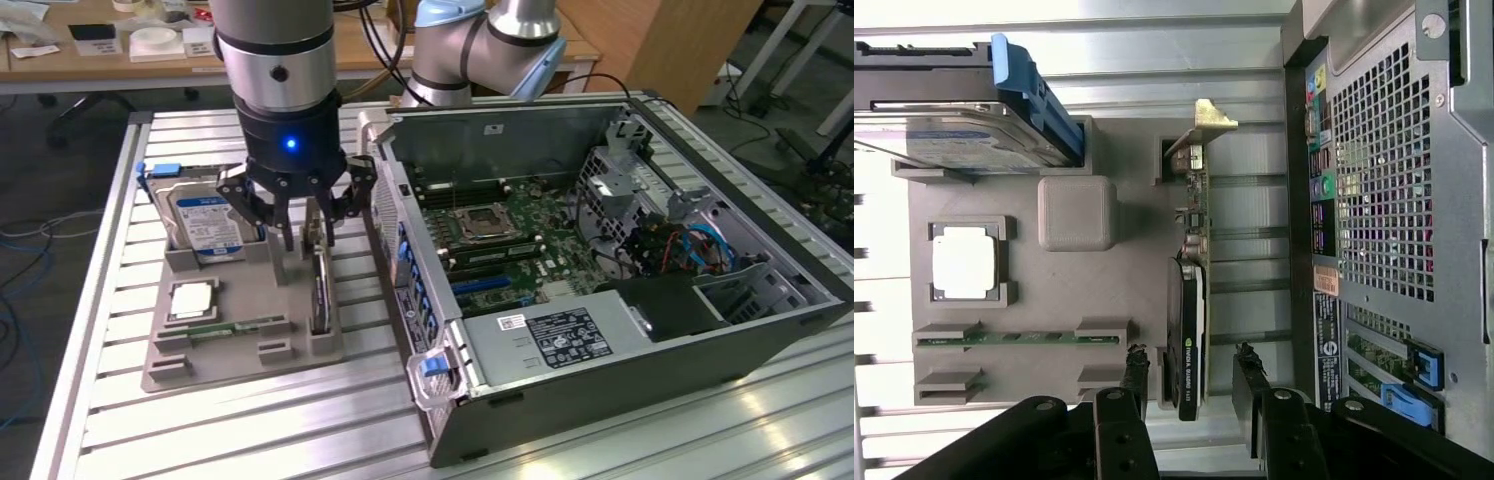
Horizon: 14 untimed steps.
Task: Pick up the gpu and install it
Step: 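Pick up the gpu and move the gpu toward the slot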
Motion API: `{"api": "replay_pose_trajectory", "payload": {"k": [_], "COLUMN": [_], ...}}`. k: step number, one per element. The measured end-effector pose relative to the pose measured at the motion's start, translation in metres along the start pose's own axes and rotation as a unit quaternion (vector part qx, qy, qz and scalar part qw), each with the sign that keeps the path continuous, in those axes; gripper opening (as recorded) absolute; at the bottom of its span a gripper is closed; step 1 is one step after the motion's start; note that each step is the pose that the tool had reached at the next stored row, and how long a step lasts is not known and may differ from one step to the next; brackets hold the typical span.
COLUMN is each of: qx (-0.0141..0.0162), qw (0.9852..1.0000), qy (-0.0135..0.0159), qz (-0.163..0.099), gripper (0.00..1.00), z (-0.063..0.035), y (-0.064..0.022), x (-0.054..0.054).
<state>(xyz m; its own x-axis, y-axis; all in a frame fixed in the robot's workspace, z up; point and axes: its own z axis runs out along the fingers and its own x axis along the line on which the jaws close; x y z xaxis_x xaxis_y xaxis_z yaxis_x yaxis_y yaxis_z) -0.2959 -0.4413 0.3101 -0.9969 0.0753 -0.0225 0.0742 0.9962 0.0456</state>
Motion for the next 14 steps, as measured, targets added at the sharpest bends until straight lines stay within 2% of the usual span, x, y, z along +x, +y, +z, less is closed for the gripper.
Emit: {"api": "replay_pose_trajectory", "payload": {"k": [14], "qx": [-0.0001], "qw": [1.0], "qy": [-0.0001], "qz": [0.0], "gripper": [0.47], "z": [0.0003], "y": [0.0003], "x": [-0.0035]}}
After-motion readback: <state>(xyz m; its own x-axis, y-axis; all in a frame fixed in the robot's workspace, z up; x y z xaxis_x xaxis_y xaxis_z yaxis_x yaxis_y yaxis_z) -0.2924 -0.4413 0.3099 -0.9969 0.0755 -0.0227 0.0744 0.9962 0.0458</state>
